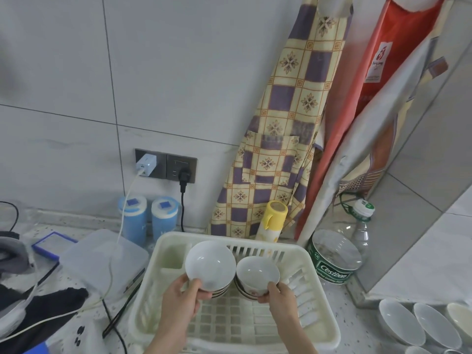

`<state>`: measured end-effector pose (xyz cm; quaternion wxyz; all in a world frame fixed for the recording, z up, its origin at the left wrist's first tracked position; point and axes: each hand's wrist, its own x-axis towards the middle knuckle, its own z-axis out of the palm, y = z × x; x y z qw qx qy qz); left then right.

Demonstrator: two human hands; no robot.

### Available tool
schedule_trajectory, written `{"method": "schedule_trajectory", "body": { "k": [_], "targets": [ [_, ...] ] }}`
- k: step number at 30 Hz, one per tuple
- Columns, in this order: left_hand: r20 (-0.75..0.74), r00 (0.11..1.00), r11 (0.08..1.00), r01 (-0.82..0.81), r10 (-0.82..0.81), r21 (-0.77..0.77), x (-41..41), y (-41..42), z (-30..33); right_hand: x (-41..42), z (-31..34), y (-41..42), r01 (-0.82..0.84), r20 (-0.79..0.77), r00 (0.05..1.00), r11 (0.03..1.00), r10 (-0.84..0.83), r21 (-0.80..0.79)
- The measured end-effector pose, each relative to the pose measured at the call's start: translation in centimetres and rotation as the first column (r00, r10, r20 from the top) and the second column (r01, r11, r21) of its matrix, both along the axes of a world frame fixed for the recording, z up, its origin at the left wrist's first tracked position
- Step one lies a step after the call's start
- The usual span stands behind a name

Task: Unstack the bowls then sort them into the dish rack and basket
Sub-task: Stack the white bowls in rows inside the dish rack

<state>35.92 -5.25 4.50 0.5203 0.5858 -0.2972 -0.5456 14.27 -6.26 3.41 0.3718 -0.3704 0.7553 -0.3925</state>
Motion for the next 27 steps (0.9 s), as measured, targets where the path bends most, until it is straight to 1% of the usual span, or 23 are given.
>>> {"method": "schedule_trajectory", "body": {
  "k": [7,12,16,19,22,25,27],
  "targets": [
    [0.002,1.000,1.000,0.012,-0.012,-0.003,0.0,0.1,0.3,0.2,0.3,0.1,-0.014,-0.031,0.999,0.999,0.015,0.036],
    [0.018,1.000,1.000,0.023,-0.023,-0.004,0.0,0.0,0.4,0.1,0.0,0.1,-0.007,-0.019,1.000,1.000,0.007,0.023],
    [0.031,0.998,0.999,0.046,-0.046,-0.010,-0.6,-0.4,0.5,-0.2,-0.3,0.0,0.074,-0.035,0.997,0.997,-0.075,-0.038],
    [0.070,0.992,0.995,0.100,-0.100,0.004,-1.8,-1.1,1.0,-0.1,0.1,0.1,0.100,0.020,0.995,0.983,-0.099,-0.157],
    [0.059,0.985,0.987,0.159,-0.160,0.016,-3.7,-1.9,1.2,0.0,0.7,0.5,0.056,0.101,0.994,0.966,-0.031,-0.254],
    [0.044,0.973,0.974,0.224,-0.226,0.034,-5.6,-2.4,1.0,0.0,1.1,0.7,0.007,0.135,0.990,0.961,0.032,-0.278],
    [0.045,0.963,0.964,0.266,-0.267,0.023,-6.7,-2.6,0.9,-0.1,1.1,0.8,0.015,0.158,0.987,0.961,0.030,-0.274]
  ]
}}
